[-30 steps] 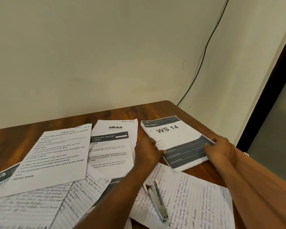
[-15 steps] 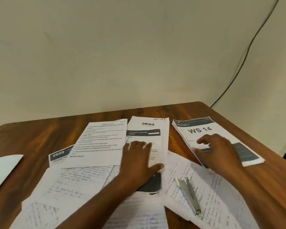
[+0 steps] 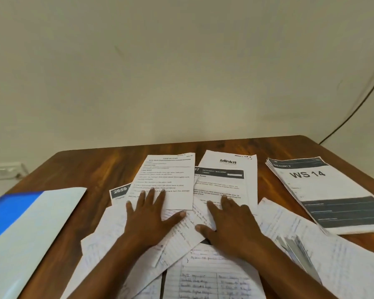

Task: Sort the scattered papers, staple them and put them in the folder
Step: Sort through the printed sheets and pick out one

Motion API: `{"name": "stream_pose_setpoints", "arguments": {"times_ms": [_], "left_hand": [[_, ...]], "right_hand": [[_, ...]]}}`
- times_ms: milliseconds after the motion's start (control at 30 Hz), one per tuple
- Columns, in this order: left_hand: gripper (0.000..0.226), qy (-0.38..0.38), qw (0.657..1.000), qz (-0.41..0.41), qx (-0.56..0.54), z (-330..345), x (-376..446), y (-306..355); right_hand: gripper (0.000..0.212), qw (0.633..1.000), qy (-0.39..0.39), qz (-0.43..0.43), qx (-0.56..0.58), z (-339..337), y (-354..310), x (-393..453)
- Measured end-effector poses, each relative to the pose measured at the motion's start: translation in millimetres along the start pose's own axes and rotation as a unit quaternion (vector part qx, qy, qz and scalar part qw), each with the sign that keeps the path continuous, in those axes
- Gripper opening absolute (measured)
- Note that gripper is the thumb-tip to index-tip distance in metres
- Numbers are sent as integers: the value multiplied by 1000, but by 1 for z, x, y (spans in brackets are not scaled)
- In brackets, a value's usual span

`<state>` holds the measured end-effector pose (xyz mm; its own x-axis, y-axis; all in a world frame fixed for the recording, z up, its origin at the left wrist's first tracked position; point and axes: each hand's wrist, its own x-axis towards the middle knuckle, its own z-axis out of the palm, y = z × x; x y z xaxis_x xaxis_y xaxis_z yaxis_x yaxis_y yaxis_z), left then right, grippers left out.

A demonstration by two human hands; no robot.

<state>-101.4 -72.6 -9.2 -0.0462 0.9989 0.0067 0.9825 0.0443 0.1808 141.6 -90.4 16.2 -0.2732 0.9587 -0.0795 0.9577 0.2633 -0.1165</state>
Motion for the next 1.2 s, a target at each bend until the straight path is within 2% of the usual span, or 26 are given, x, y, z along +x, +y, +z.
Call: {"name": "stream_pose_setpoints", "arguments": {"times_ms": [167, 300, 400, 533, 633, 700, 800, 867, 1033, 1200], "left_hand": [[115, 16, 998, -57, -2, -6, 11, -31], [109, 45, 995, -84, -14, -7, 14, -45], [111, 68, 991, -118, -16, -8, 16, -50], [124, 61, 984, -168, 26, -15, 13, -50], [135, 73, 989, -125, 36, -16, 10, -38], [137, 80, 995, -50, 8, -11, 9, -27], [138, 27, 999, 6, 27, 1, 8, -18], [141, -1, 999, -2, 45, 4, 8, -18], [147, -14, 998, -54, 29, -7, 9, -37], [142, -10, 995, -95, 23, -7, 9, -51]], "right_hand": [[88, 999, 41, -5, 1, 13, -4, -6], [86, 998, 63, -17, -5, 18, -6, -16], [86, 998, 63, -22, -5, 17, -6, -23], [80, 992, 123, -39, -9, 23, -6, -26], [76, 983, 168, -66, -34, 15, -6, -21], [77, 985, 146, -75, -52, 1, -6, -14], [79, 989, 112, -72, -71, -13, -8, -1], [78, 991, 114, -55, -52, -20, -9, 11], [65, 984, 178, 20, 4, -20, 0, 36], [72, 980, 195, 21, -31, -5, 4, 44]]}}
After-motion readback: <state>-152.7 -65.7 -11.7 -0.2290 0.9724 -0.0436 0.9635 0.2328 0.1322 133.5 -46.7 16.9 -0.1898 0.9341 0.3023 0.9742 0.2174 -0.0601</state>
